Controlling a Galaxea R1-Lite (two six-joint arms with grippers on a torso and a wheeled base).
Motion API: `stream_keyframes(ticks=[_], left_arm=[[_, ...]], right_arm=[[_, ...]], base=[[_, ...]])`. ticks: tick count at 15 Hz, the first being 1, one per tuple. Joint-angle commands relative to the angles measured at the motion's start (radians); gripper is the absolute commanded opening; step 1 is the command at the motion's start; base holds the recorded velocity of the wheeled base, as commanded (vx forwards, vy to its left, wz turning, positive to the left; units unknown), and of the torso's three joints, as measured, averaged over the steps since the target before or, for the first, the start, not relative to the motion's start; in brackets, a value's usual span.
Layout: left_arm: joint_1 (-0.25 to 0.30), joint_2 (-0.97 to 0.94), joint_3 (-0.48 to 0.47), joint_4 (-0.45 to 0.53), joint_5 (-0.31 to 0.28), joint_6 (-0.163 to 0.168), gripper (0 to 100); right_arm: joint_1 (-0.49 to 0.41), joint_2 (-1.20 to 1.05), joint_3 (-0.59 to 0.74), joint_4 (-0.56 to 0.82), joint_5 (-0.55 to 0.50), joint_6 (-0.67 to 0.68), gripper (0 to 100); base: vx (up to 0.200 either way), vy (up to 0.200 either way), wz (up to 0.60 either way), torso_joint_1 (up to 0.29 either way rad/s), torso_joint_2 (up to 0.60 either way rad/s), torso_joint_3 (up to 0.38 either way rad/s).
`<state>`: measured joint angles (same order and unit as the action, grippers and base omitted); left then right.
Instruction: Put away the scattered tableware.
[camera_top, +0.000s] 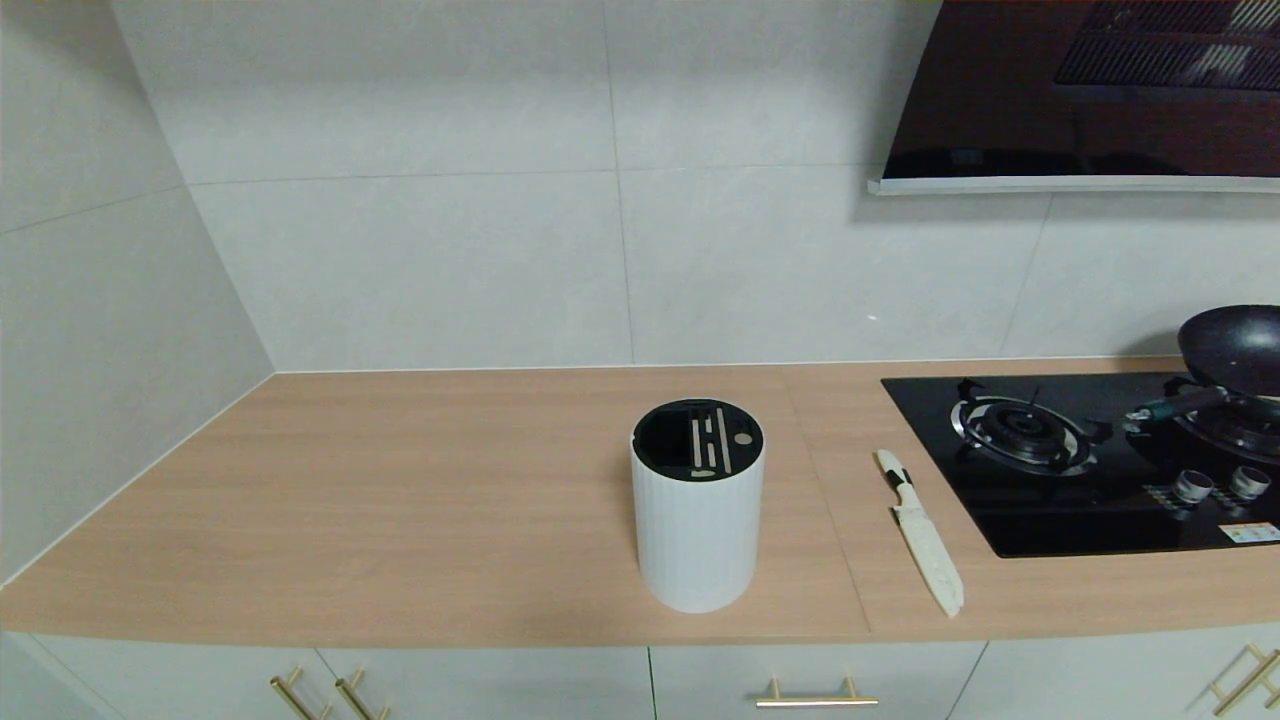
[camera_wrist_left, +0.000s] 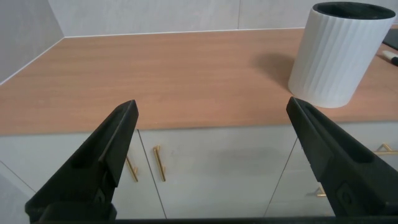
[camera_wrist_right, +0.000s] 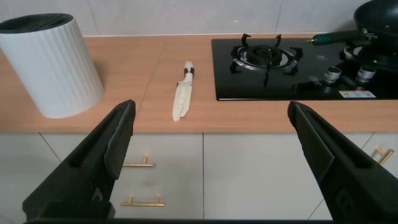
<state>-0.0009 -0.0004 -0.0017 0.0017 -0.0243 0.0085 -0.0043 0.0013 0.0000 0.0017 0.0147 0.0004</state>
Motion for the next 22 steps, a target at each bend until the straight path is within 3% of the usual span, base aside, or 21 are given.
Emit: stream_keyframes(ticks=[1, 2, 4, 10, 12, 13, 17, 22], left_arm=[[-0.001, 0.000, 0.000, 0.000, 0.000, 0.001, 100], [0.001, 0.000, 0.000, 0.000, 0.000, -0.001, 100], [-0.001, 0.000, 0.000, 0.000, 0.000, 0.001, 100], [-0.001, 0.000, 0.000, 0.000, 0.000, -0.001, 100], [0.001, 0.000, 0.000, 0.000, 0.000, -0.001, 100], [-0.001, 0.000, 0.000, 0.000, 0.000, -0.001, 100], [-0.001, 0.000, 0.000, 0.000, 0.000, -0.001, 100], [0.001, 0.000, 0.000, 0.000, 0.000, -0.001, 100]], right_arm=[[0.001, 0.008, -0.012, -0.005, 0.002, 0.001, 100], [0.017, 0.057, -0.129, 0.008, 0.018, 0.012, 100], [0.044, 0.210, -0.241, 0.034, 0.045, 0.023, 100], [0.075, 0.786, -0.377, -0.012, 0.126, 0.021, 100], [0.121, 0.996, -0.388, -0.129, 0.125, 0.024, 100], [0.135, 1.188, -0.393, -0.273, 0.122, 0.023, 100], [0.138, 1.611, -0.436, -0.594, 0.048, 0.018, 100], [0.138, 1.910, -0.522, -0.761, 0.042, 0.013, 100]], base=[[0.000, 0.000, 0.00, 0.000, 0.00, 0.000], [0.000, 0.000, 0.00, 0.000, 0.00, 0.000], [0.000, 0.000, 0.00, 0.000, 0.00, 0.000], [0.000, 0.000, 0.00, 0.000, 0.00, 0.000], [0.000, 0.000, 0.00, 0.000, 0.00, 0.000], [0.000, 0.000, 0.00, 0.000, 0.00, 0.000], [0.000, 0.000, 0.00, 0.000, 0.00, 0.000], [0.000, 0.000, 0.00, 0.000, 0.00, 0.000]])
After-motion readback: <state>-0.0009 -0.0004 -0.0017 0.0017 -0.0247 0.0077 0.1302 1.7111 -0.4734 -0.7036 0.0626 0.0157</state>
